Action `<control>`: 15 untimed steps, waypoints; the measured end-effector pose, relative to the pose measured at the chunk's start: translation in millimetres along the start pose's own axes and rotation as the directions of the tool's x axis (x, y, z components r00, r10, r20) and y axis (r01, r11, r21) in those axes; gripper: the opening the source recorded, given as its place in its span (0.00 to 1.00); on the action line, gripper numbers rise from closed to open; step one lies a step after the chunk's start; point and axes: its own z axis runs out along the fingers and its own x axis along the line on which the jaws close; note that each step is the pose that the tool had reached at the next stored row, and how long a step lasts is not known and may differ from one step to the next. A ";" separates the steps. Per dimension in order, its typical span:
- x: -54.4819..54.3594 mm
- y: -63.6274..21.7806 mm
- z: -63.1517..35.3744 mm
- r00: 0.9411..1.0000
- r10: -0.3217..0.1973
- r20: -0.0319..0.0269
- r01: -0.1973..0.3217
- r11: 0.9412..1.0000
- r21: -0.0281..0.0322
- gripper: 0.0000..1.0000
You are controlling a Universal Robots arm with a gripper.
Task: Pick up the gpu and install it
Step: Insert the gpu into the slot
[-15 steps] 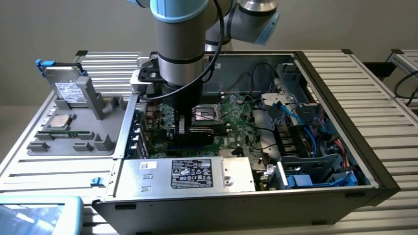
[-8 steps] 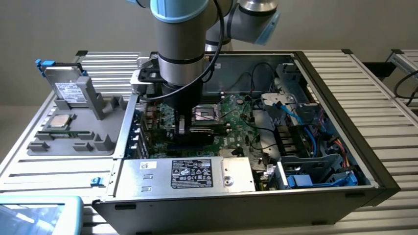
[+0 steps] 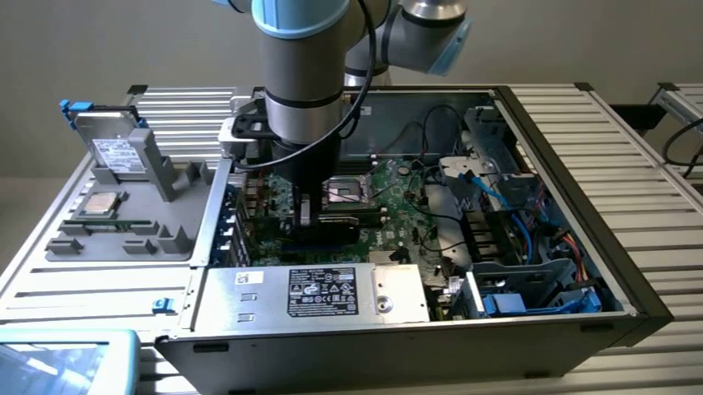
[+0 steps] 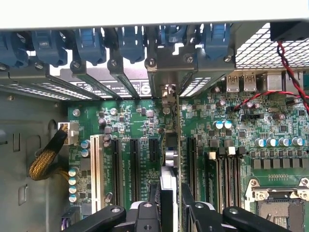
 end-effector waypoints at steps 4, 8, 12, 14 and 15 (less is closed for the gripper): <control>0.0 0.5 0.0 1.000 0.000 0.000 0.000 1.000 0.000 0.28; 0.0 0.6 0.0 1.000 0.000 0.000 0.000 1.000 0.000 0.28; 0.0 0.5 0.0 1.000 0.000 0.000 0.000 1.000 0.000 0.28; 0.0 0.5 0.0 1.000 0.000 0.000 0.000 1.000 0.000 0.28; 0.0 0.6 0.0 1.000 0.000 0.000 0.000 1.000 0.000 0.28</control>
